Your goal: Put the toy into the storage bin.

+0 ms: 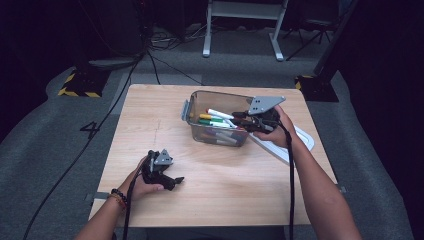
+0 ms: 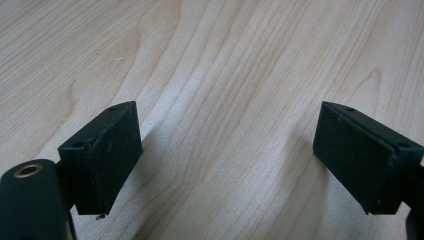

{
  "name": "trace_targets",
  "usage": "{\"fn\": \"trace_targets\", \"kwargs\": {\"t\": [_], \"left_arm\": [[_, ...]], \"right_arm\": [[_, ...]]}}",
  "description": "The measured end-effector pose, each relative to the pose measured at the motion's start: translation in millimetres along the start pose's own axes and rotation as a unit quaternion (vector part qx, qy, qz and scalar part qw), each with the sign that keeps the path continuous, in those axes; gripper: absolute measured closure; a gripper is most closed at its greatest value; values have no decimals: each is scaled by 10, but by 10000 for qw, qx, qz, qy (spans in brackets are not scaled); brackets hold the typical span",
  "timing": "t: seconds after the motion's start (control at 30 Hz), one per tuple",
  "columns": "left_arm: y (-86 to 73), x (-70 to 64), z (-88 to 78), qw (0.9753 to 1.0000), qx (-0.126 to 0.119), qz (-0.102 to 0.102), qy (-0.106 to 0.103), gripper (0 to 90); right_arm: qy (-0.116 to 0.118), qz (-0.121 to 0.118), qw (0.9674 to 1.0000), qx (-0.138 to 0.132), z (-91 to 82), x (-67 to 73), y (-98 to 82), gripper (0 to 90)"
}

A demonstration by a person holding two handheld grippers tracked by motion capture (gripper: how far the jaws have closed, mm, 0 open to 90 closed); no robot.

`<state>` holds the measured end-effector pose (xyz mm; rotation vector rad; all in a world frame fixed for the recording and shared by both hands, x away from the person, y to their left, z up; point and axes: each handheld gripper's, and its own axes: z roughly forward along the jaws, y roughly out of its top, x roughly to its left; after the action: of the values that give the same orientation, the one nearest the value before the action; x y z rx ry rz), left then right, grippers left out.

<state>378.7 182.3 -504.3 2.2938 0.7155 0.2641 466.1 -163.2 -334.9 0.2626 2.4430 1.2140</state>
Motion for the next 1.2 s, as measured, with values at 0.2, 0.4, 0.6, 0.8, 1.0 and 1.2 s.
{"fn": "trace_targets", "kwargs": {"t": [0.2, 0.4, 0.6, 0.8, 1.0, 1.2], "left_arm": [[0, 0, 0, 10000, -1, -1, 0, 124], [0, 0, 0, 10000, 0, -2, 0, 124], [0, 0, 0, 10000, 0, 0, -2, 124], [0, 0, 0, 10000, 0, 0, 2, 124], [0, 0, 0, 10000, -1, -1, 0, 124], [0, 0, 0, 10000, 0, -1, 1, 124]], "right_arm": [[131, 114, 9994, 313, 232, -165, -31, 746], [342, 167, 9966, 733, 460, -263, -116, 745], [480, 337, 9929, 1039, 589, -358, -206, 744], [618, 315, 9899, 1235, 675, -325, -211, 737], [461, 417, 9911, 1179, 674, -330, -214, 662], [303, 494, 9939, 939, 570, -343, -198, 587]]}}
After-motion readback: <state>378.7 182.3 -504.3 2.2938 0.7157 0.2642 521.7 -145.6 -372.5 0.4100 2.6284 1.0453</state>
